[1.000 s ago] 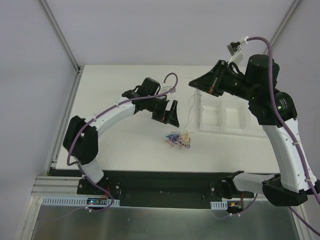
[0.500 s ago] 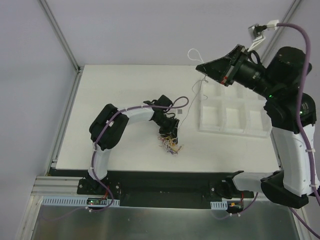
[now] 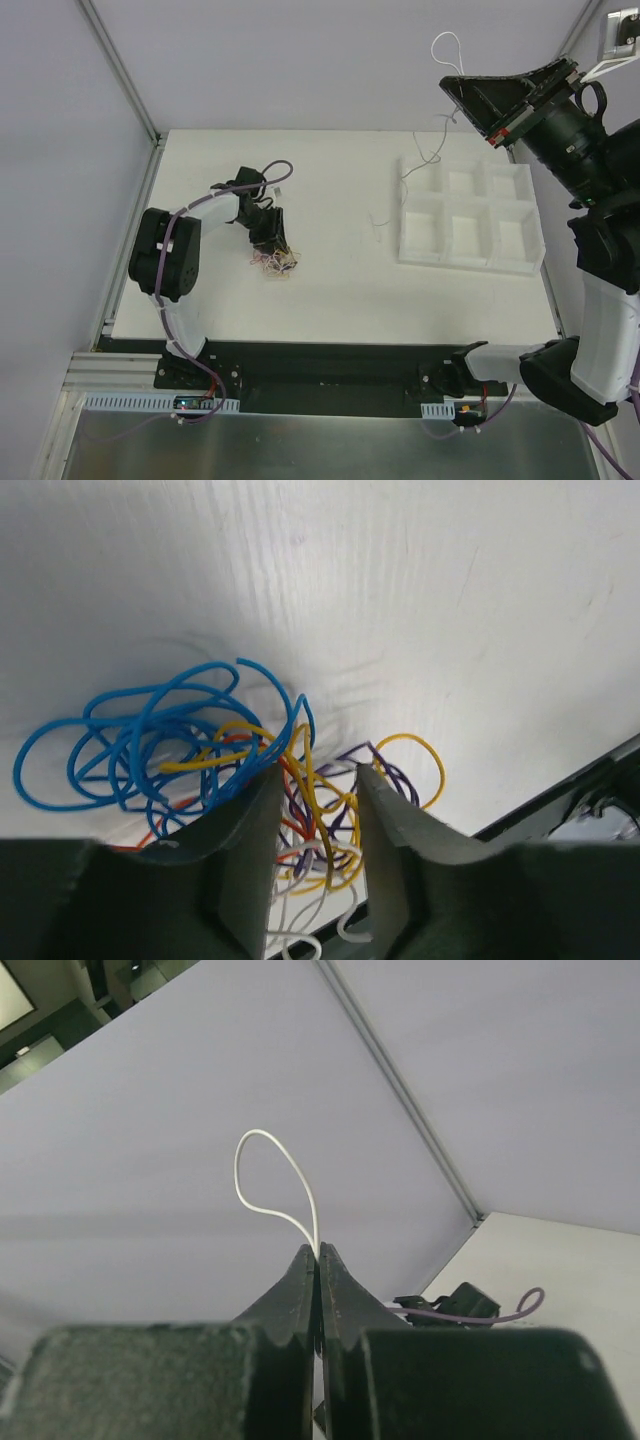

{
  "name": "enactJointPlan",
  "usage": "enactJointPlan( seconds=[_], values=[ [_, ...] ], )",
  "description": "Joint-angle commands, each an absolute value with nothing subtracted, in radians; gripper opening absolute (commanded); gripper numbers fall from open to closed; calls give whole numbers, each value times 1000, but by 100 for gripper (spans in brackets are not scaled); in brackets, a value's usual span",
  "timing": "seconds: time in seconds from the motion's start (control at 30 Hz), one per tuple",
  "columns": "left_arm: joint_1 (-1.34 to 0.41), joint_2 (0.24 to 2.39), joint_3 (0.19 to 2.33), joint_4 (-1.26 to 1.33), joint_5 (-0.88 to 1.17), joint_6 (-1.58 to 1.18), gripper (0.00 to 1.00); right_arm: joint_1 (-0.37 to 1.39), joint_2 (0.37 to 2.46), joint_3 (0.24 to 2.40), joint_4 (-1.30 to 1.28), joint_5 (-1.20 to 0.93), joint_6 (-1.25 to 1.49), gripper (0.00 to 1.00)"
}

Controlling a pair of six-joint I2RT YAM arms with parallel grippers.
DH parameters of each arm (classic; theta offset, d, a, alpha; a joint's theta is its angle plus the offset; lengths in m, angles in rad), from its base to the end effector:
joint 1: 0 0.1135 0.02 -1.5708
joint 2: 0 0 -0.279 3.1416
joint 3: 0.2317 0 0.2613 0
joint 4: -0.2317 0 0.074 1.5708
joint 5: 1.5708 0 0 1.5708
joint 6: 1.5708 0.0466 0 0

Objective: Untangle the cables

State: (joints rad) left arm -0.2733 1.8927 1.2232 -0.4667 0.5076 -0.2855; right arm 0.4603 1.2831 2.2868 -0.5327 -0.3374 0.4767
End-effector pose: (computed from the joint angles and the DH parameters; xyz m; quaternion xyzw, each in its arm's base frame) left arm 0.3725 -0.1279 0.1633 0.0484 0.9455 -0.2932 0.1330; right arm 0.1114 0.0724 0.6813 -0.1389 0.5163 0.4578 0.7103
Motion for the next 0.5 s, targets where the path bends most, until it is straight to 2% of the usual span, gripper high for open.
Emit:
enactJointPlan(
  seconds=[0.0, 0.07, 0.1, 0.23, 0.47],
  values=[
    [-267, 1770, 1215, -564, 449, -222, 44, 449, 1264, 2257, -538, -217, 388, 0],
    [-267, 1729, 1238, -590, 462, -206, 63, 440, 1232, 2160, -545, -167, 373, 0],
    [-267, 1708, 1258, -609, 450, -196, 68, 436, 1220, 2119, -545, -141, 367, 0],
    [-267, 1645, 1371, -692, 410, -164, 76, 404, 1200, 2005, -604, -89, 370, 0],
    [-267, 1560, 1483, -770, 492, -172, 84, 348, 1175, 1843, -641, -14, 244, 0]
  ],
)
